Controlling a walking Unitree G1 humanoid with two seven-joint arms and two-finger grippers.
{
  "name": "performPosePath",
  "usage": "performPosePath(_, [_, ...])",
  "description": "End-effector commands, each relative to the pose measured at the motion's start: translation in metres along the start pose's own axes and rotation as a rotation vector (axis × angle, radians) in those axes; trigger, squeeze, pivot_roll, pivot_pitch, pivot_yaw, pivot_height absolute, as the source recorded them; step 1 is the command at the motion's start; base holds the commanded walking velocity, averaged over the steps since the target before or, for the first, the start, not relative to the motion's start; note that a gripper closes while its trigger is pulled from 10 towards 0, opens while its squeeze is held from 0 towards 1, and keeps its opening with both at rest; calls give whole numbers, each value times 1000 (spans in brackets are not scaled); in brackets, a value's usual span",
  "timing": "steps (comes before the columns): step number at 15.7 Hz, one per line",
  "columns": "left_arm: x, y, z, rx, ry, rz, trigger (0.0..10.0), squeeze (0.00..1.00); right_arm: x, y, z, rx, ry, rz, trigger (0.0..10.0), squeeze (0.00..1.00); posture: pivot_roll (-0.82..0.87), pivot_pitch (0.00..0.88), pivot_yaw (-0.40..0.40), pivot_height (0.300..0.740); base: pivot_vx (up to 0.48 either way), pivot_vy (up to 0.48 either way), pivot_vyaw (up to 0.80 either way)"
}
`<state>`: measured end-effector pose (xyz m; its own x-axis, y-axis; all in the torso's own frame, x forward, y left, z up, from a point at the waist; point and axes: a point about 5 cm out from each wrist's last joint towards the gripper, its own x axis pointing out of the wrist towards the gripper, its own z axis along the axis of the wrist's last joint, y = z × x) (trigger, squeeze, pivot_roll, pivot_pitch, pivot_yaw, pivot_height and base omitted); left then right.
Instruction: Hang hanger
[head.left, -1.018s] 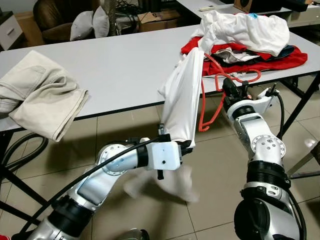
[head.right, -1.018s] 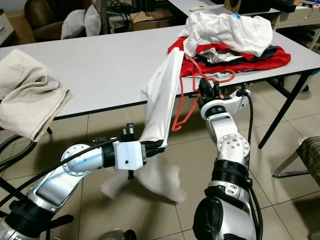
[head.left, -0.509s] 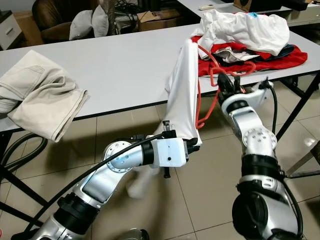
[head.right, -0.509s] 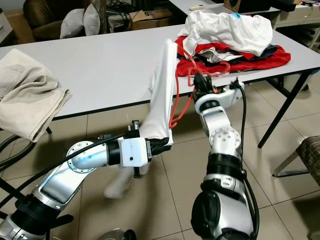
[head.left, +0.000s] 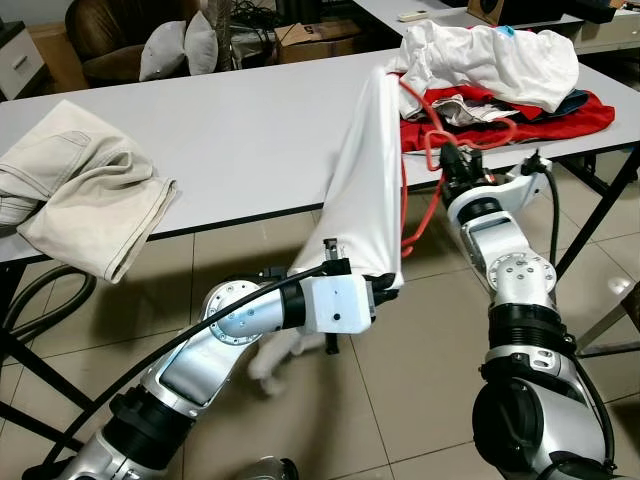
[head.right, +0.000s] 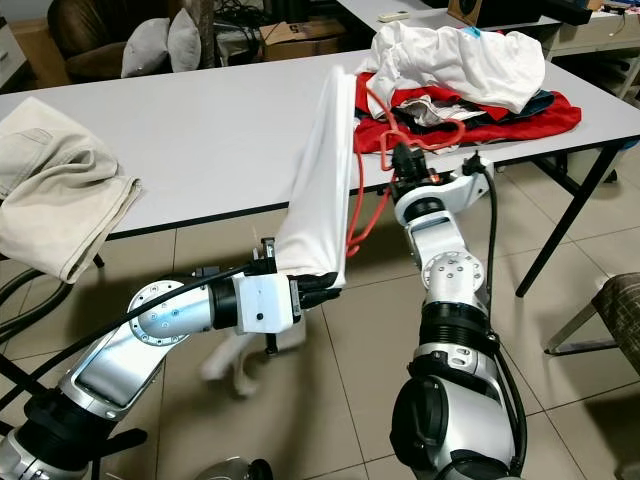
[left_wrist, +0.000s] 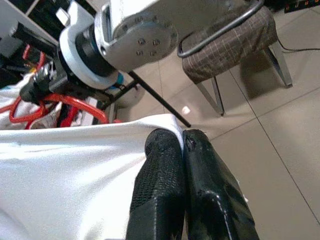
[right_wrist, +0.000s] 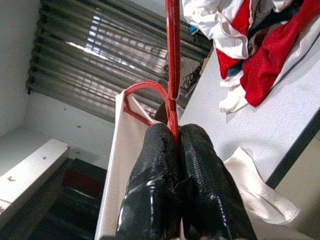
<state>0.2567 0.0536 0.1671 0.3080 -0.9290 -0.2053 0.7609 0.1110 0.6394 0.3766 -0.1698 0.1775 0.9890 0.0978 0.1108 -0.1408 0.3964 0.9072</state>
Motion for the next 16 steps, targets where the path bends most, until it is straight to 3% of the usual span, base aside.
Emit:
performPosePath(1, [3, -12, 5, 7, -27, -83, 0, 0, 8, 19, 22, -11, -105, 59, 10000, 0, -16, 0, 65, 740, 0, 0, 0])
performPosePath(5, [3, -17, 3, -1, -19, -111, 0, 0, 10, 21, 28, 9, -137, 66, 10000, 0, -15, 0, 65, 740, 0, 0, 0])
performPosePath(10, [6, -17, -2, -1, 21, -102, 0, 0, 15, 34, 17, 58, -117, 111, 10000, 0, -13, 0, 61, 740, 0, 0, 0])
performPosePath(16, [7, -18, -2, -3, 25, -100, 0, 0, 14, 33, 12, 80, -106, 108, 10000, 0, -12, 0, 54, 740, 0, 0, 0])
